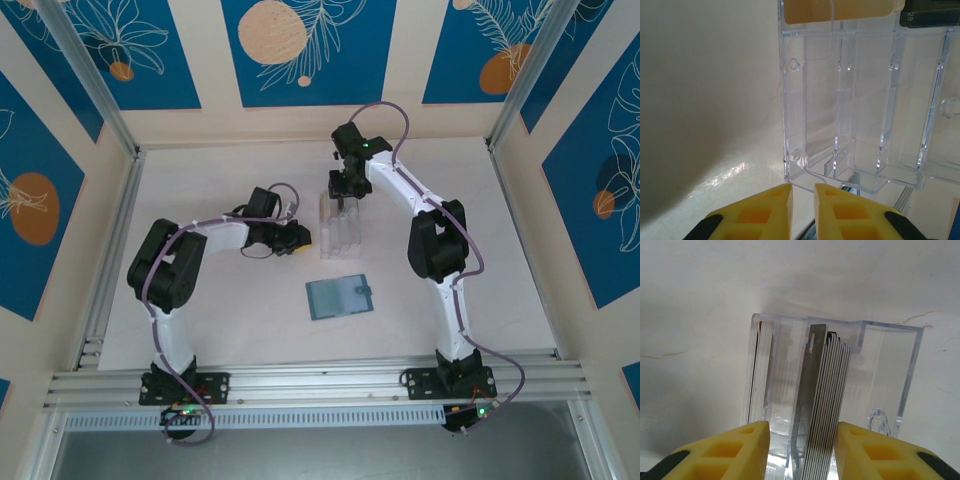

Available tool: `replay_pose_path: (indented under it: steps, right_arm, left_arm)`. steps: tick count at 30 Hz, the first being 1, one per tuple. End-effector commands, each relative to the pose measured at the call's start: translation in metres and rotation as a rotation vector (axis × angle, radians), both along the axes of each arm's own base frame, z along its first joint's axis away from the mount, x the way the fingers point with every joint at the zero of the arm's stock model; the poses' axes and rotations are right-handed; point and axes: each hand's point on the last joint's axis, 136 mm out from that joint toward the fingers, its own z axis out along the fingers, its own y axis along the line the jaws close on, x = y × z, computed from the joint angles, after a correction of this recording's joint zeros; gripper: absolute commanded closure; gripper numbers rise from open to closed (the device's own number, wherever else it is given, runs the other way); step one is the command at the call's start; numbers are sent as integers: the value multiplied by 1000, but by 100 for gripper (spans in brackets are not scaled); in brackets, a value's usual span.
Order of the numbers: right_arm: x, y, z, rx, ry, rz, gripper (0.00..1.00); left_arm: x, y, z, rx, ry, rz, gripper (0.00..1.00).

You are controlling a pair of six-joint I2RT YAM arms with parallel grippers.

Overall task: Put the credit cards into the card holder
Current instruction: Pick up the credit card from the storage box.

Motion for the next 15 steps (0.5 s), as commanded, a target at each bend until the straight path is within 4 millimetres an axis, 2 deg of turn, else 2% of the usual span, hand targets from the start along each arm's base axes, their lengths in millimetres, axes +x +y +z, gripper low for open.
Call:
replay_pose_path:
  steps: [1, 7, 15]
  right_arm:
    - [-3, 9, 11, 46, 2, 35, 62]
    - [-3, 14, 6, 91, 29, 48, 63]
    - [0, 8, -8, 105, 82, 31, 59]
  left_arm:
    - [3, -9, 0, -25, 5, -18, 82]
    - [2, -14, -5, -26, 14, -26, 82]
    - [1, -18, -7, -28, 17, -30, 82]
